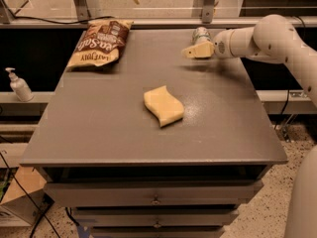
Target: Move 7up can near brown chip bag
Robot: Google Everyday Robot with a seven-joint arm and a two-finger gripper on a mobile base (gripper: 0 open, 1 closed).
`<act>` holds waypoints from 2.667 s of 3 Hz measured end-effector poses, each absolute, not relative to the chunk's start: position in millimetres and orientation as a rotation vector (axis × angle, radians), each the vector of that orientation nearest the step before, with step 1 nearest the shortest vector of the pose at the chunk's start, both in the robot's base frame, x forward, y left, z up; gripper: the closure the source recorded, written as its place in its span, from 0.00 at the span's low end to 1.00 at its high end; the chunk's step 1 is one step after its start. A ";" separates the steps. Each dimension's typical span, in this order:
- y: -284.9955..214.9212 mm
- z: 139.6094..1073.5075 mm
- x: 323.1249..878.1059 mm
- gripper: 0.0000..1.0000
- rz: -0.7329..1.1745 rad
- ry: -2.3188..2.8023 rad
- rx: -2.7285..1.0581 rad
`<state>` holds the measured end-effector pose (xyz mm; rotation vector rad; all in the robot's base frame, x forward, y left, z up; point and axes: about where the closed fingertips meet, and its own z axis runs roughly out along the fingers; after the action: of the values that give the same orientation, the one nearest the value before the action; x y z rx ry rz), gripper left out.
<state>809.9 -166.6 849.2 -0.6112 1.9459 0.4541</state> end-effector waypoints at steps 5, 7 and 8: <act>-107.8 879.8 800.9 1.00 0.308 1.878 -0.889; -103.2 875.2 799.4 1.00 0.316 1.877 -0.918; -80.6 868.5 798.1 1.00 0.375 1.851 -0.957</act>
Offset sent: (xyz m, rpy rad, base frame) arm 0.0075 0.0021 -0.0118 -0.1341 0.0022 -0.0314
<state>798.1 -80.6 868.5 -0.9572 1.8507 0.3746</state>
